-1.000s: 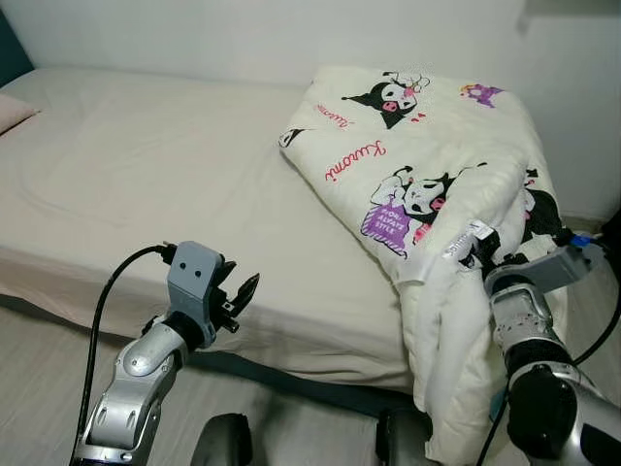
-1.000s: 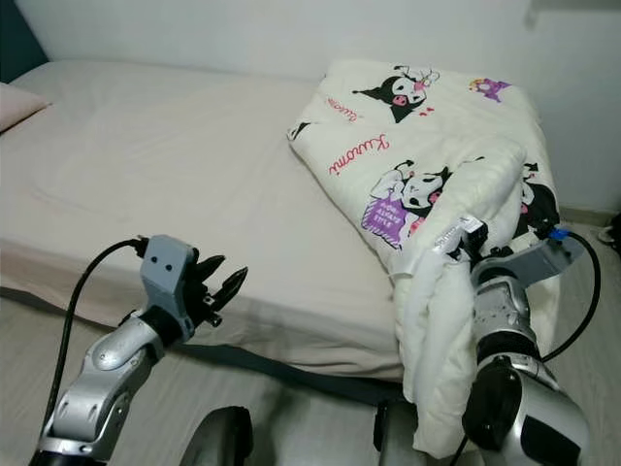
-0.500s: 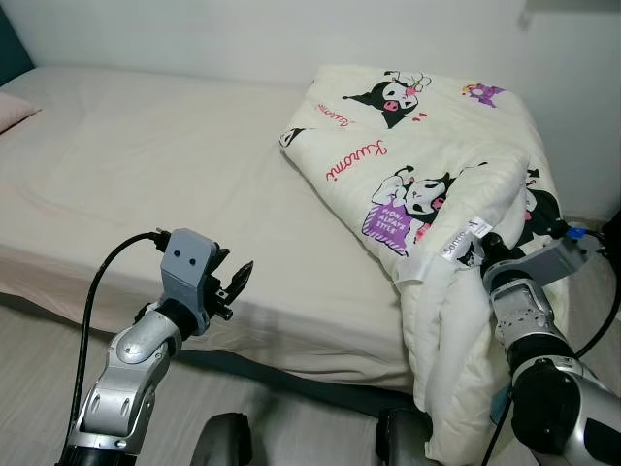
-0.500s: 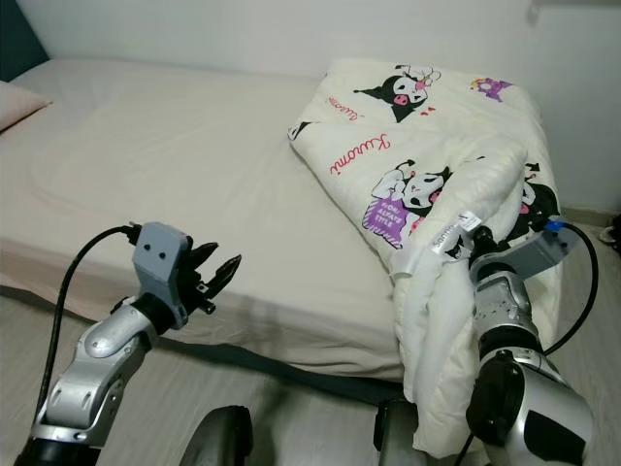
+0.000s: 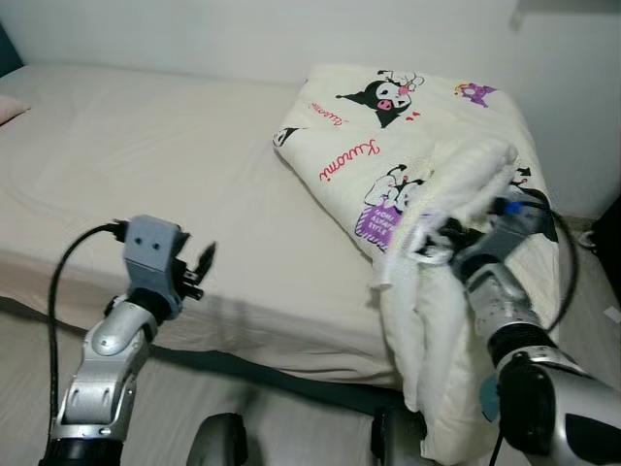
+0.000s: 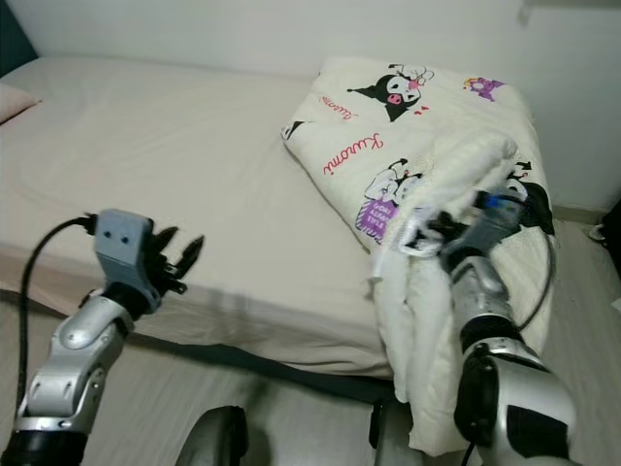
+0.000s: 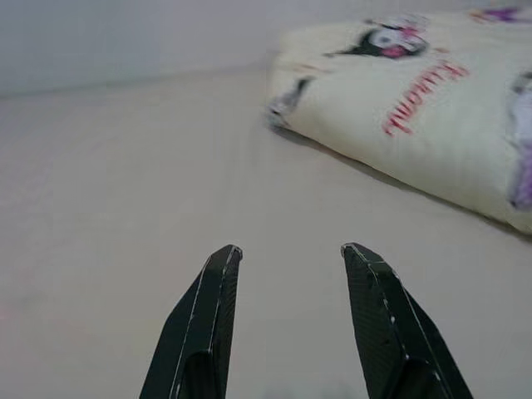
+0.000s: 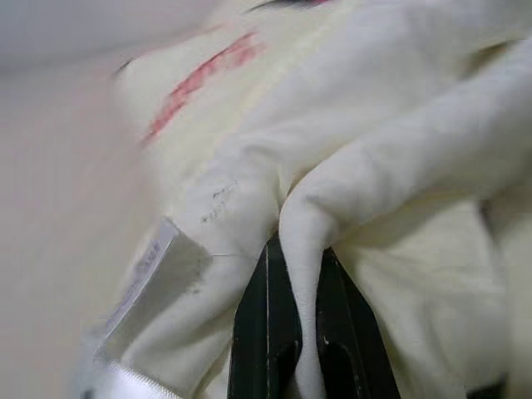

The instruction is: Clean up the room

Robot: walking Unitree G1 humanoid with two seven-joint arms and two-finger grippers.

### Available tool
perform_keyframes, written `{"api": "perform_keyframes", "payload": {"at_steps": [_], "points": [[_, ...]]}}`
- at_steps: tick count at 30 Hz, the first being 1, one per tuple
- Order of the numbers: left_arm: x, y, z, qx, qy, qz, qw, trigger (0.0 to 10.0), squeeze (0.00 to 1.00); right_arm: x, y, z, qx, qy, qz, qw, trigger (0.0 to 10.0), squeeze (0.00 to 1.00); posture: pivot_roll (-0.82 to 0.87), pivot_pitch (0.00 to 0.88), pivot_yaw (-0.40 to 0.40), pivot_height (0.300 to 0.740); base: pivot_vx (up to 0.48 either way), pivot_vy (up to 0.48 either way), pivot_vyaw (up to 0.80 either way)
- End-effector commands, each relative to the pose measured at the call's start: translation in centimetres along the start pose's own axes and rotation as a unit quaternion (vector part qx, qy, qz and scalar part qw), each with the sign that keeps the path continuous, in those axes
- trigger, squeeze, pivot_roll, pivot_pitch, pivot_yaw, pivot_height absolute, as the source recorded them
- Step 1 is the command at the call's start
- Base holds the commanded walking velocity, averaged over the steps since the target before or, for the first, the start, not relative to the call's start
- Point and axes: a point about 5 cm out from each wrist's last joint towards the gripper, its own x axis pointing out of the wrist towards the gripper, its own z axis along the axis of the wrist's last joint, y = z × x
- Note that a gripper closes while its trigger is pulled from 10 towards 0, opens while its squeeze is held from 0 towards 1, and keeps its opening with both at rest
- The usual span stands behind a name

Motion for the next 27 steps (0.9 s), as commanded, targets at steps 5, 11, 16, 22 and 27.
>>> {"api": "perform_keyframes", "payload": {"at_steps": [5, 11, 16, 22, 27], "points": [[-0.4, 0.4, -0.6, -0.027, 0.011, 0.027, 0.999, 10.0, 0.00, 0.3, 7.4, -2.8, -0.107, 0.036, 0.231, 0.966, 0.0, 0.00, 0.09, 0.157, -0.017, 0.576, 0.000, 0.000, 0.00], [-0.6, -0.1, -0.8, -0.034, 0.012, 0.025, 0.999, 10.0, 0.00, -0.7, 9.9, -4.8, -0.147, 0.059, 0.326, 0.932, 0.0, 0.00, 0.09, 0.155, -0.014, 0.576, 0.000, 0.000, 0.00], [-0.3, 0.0, -0.8, -0.047, 0.007, 0.045, 0.998, 10.0, 0.00, -3.3, 11.9, -8.3, -0.202, 0.102, 0.448, 0.865, 0.0, 0.00, 0.09, 0.152, -0.004, 0.576, 0.000, 0.000, 0.00], [0.2, 2.1, -0.4, -0.050, -0.004, 0.125, 0.991, 10.0, 0.00, -6.2, 11.8, -11.5, -0.275, 0.156, 0.539, 0.781, 3.9, 0.00, 0.08, 0.145, 0.008, 0.576, 0.000, 0.000, 0.00], [0.3, 3.2, -0.2, -0.049, -0.010, 0.160, 0.986, 10.0, 0.00, -7.2, 11.5, -12.5, -0.301, 0.172, 0.560, 0.753, 7.1, 0.00, 0.08, 0.141, 0.011, 0.576, 0.000, 0.000, 0.00]]}}
